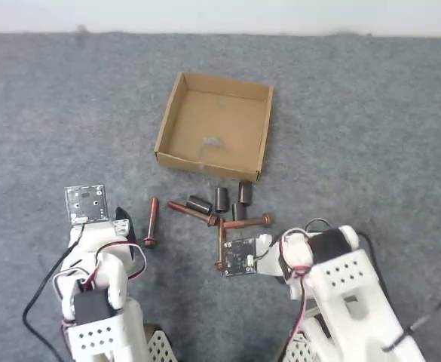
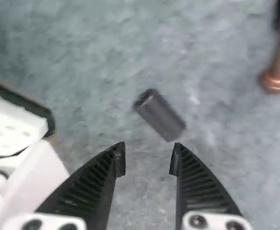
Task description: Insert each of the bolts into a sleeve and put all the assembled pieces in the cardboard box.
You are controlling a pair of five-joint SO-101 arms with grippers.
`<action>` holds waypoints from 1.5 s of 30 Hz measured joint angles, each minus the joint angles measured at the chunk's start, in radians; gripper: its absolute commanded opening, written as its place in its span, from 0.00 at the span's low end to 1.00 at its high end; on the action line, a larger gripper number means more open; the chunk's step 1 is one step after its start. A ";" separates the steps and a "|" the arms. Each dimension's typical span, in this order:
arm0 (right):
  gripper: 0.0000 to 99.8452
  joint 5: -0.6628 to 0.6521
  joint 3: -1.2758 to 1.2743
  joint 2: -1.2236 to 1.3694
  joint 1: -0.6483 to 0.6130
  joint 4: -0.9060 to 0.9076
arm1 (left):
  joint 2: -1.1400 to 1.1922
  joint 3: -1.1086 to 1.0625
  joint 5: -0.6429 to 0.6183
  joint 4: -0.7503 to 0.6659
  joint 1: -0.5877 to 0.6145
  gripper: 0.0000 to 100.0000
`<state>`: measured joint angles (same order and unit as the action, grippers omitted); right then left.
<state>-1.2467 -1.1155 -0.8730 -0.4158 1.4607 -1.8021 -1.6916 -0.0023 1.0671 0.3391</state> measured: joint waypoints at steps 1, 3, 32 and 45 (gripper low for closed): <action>0.16 -0.011 0.000 0.015 0.000 0.000 | 0.000 0.000 0.000 0.000 0.000 0.10; 0.16 -0.018 0.000 0.037 -0.005 -0.002 | 0.000 0.000 0.000 0.000 0.000 0.10; 0.22 -0.012 -0.126 0.057 -0.098 -0.216 | 0.000 0.000 0.006 0.000 0.000 0.10; 0.21 -0.057 -0.227 0.057 -0.034 -0.350 | 0.000 0.000 0.043 0.000 0.000 0.10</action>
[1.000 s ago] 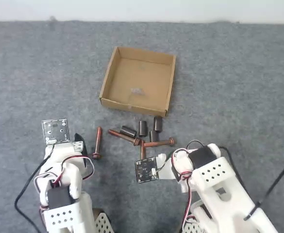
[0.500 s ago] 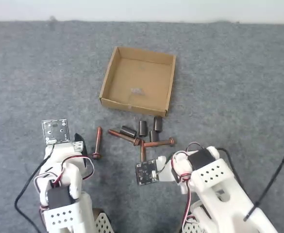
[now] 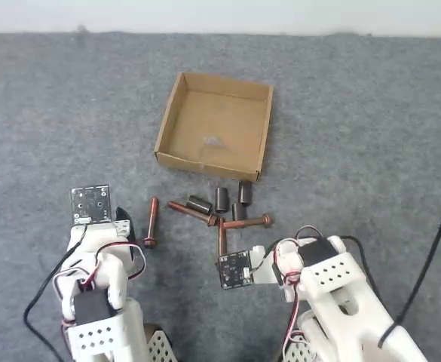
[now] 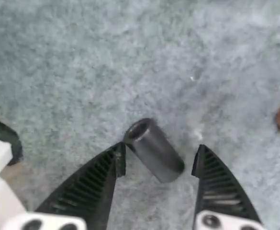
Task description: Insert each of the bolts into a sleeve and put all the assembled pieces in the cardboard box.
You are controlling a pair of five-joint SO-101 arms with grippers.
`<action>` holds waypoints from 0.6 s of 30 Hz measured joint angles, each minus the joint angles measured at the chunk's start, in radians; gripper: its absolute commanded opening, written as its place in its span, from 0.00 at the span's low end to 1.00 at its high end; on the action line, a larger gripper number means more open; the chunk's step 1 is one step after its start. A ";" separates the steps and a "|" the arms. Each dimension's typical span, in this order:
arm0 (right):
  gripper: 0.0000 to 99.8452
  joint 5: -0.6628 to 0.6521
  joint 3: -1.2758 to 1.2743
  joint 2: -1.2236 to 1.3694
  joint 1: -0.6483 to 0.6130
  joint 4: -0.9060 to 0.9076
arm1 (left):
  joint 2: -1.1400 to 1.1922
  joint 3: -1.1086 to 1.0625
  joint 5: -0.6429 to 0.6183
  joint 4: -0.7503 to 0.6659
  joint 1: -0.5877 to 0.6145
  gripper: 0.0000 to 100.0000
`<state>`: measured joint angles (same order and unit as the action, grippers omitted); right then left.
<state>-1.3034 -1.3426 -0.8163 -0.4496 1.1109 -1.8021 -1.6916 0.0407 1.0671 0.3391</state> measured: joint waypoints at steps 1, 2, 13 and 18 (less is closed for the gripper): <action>0.21 0.000 -0.002 0.002 0.000 -0.003 | 0.000 0.000 0.000 0.000 0.000 0.10; 0.21 0.000 -0.002 0.000 0.000 -0.008 | 0.000 0.000 0.000 0.000 0.000 0.10; 0.01 0.101 -0.008 0.000 0.005 -0.058 | 0.000 0.000 0.000 0.000 0.000 0.10; 0.01 0.206 0.003 0.000 0.006 -0.063 | 0.000 0.000 0.000 0.000 0.000 0.10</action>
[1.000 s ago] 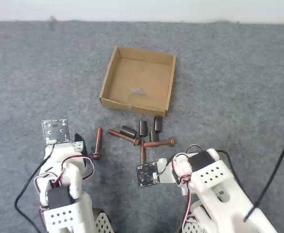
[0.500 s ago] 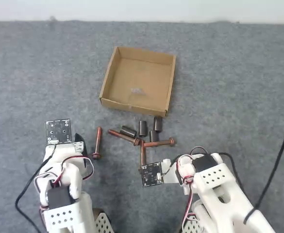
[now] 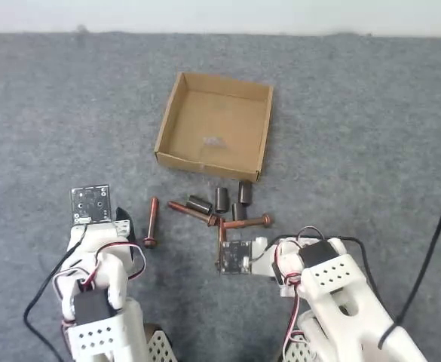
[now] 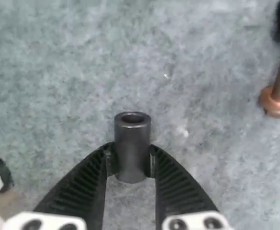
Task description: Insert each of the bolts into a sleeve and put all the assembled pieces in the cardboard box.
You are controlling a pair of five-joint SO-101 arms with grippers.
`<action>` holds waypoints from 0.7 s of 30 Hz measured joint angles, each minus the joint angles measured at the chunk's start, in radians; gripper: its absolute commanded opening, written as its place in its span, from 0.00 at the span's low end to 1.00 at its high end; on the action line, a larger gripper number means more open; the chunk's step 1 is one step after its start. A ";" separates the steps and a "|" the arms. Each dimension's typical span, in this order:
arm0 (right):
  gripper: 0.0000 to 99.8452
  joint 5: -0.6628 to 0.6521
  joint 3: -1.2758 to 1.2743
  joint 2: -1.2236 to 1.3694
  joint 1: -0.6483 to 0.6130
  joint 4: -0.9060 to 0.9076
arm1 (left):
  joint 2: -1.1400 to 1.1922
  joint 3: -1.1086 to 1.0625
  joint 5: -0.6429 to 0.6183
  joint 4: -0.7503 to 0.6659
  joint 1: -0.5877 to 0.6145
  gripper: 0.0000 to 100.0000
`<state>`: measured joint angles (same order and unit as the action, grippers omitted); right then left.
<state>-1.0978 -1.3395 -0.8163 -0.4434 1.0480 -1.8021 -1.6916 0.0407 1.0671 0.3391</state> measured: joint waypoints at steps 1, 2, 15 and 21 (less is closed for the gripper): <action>0.01 0.043 0.012 0.000 0.000 0.000 | 0.000 0.000 0.000 0.000 0.000 0.10; 0.01 0.092 0.032 0.002 -0.002 0.000 | 0.000 0.000 0.000 0.000 0.000 0.10; 0.01 0.626 0.235 0.002 0.305 0.000 | 0.000 0.000 0.000 0.000 0.000 0.10; 0.01 0.637 0.236 0.048 0.422 -0.026 | 0.000 0.000 0.000 0.000 0.000 0.10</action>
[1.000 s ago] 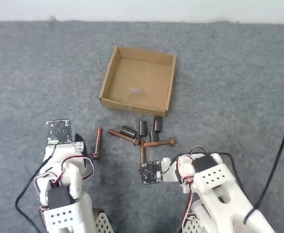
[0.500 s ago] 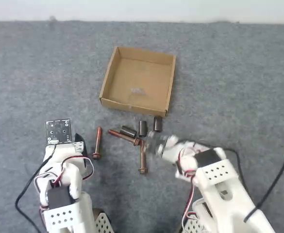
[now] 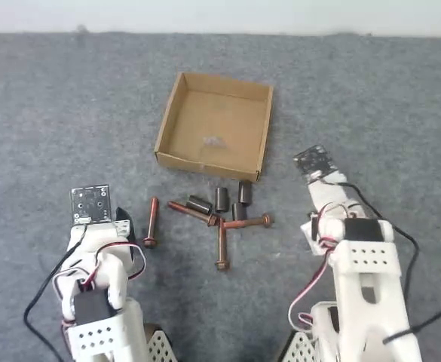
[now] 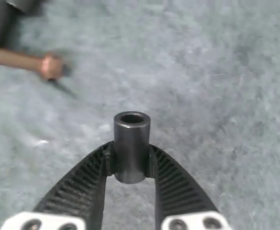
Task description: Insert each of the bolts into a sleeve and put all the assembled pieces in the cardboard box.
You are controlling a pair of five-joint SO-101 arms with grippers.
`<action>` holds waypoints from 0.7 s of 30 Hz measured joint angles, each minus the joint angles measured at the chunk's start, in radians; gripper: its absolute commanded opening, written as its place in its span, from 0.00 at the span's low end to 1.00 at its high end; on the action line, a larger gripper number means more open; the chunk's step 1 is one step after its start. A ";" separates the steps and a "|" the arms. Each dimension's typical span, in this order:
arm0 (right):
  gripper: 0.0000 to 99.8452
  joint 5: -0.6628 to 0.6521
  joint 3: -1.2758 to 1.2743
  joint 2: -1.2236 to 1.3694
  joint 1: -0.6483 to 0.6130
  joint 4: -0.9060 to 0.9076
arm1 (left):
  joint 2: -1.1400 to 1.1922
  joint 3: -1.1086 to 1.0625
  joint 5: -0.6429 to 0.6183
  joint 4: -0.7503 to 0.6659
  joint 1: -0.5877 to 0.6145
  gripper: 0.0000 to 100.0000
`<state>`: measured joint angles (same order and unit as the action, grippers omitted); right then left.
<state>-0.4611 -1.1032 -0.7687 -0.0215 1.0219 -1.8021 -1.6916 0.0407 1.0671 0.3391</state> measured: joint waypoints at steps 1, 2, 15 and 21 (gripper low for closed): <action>0.01 0.000 0.000 0.029 0.005 -0.014 | 0.000 0.000 0.000 0.000 0.000 0.10; 0.01 0.000 0.000 0.068 0.005 -0.032 | 0.000 0.000 0.000 0.000 0.000 0.10; 0.14 0.003 0.138 0.420 0.032 -0.196 | 0.000 0.000 0.000 0.000 0.000 0.10; 0.14 0.003 0.219 0.519 0.031 -0.196 | 0.000 0.000 0.000 0.000 0.000 0.10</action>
<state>-0.4580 -0.8838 -0.2501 0.0092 0.8255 -1.8021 -1.6916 0.0407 1.0671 0.3391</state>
